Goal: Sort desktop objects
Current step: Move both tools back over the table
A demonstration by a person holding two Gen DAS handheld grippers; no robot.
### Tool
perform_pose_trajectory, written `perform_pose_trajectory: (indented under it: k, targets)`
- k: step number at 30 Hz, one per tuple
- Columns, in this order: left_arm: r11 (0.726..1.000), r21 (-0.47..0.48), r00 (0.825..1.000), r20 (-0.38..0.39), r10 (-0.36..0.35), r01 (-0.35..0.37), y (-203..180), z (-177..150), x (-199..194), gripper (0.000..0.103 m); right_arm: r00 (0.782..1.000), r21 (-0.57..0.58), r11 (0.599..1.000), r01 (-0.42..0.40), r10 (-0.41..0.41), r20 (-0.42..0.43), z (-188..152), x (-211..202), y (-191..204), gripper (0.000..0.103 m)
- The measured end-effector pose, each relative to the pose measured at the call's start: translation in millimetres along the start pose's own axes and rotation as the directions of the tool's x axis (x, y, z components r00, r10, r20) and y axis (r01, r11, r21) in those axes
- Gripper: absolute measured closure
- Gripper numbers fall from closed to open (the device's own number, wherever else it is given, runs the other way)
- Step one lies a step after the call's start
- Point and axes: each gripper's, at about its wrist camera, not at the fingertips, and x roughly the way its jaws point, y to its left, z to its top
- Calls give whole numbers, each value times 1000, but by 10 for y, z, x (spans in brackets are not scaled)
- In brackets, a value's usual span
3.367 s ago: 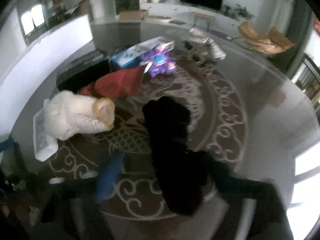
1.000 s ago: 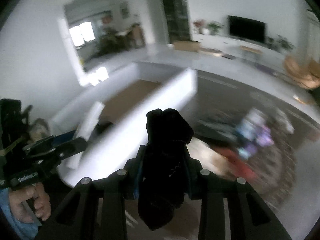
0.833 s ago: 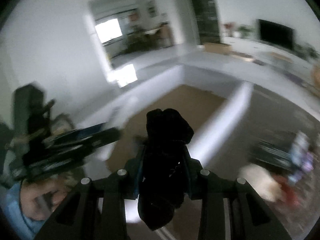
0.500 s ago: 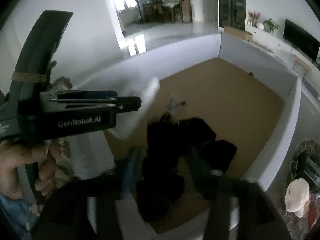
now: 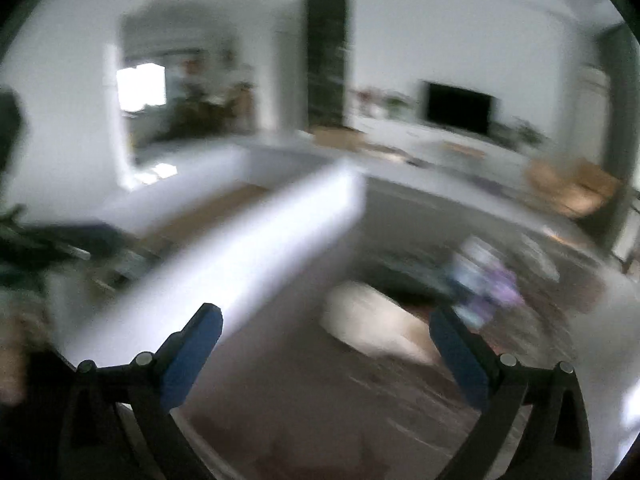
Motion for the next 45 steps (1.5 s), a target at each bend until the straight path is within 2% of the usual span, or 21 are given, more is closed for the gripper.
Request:
perform_pose_trajectory:
  k: [2, 5, 9, 12, 16, 17, 23, 33, 36, 37, 38, 45]
  targets:
    - [995, 51, 995, -34, -89, 91, -383, -96, 95, 14, 987, 22, 991, 131, -129, -92, -339, 46, -430, 0]
    - [979, 108, 981, -113, -160, 172, -860, -315, 366, 14, 958, 98, 970, 224, -200, -206, -707, 55, -919, 0]
    - [971, 166, 964, -229, -134, 175, -1250, -622, 853, 14, 923, 177, 939, 295, -232, -307, -1081, 5, -1382, 0]
    - [969, 193, 952, -290, -96, 157, -1343, -857, 1133, 14, 914, 199, 930, 310, -234, -331, -1219, -48, -1550, 0]
    - [968, 215, 950, -306, -60, 130, -1373, -1019, 1253, 14, 915, 199, 930, 309, -233, -330, -1239, -39, -1529, 0]
    - [967, 221, 951, -305, -51, 123, -1357, -1044, 1268, 15, 909, 186, 934, 306, -228, -349, -1243, 19, -1516, 0]
    - [966, 238, 961, -273, -30, 97, -1335, -1097, 1240, 14, 916, 226, 929, 292, -203, -347, -1268, -93, -1530, 0]
    - [976, 169, 958, -271, -89, 138, -1258, -1050, 1214, 14, 918, 238, 929, 284, -192, -348, -1287, -128, -1534, 0]
    - [973, 186, 959, -274, -79, 134, -1292, -1064, 1215, 10, 918, 238, 929, 284, -192, -348, -1287, -129, -1534, 0]
    - [972, 194, 958, -277, -77, 135, -1310, -1071, 1218, 3, 918, 238, 929, 284, -192, -348, -1287, -129, -1534, 0]
    - [970, 205, 956, -285, -72, 134, -1336, -1089, 1228, 0, 918, 238, 929, 284, -192, -348, -1288, -132, -1530, 0]
    - [939, 341, 957, -285, 53, 50, -1495, -1193, 1258, 0, 918, 238, 929, 284, -192, -349, -1287, -134, -1530, 0]
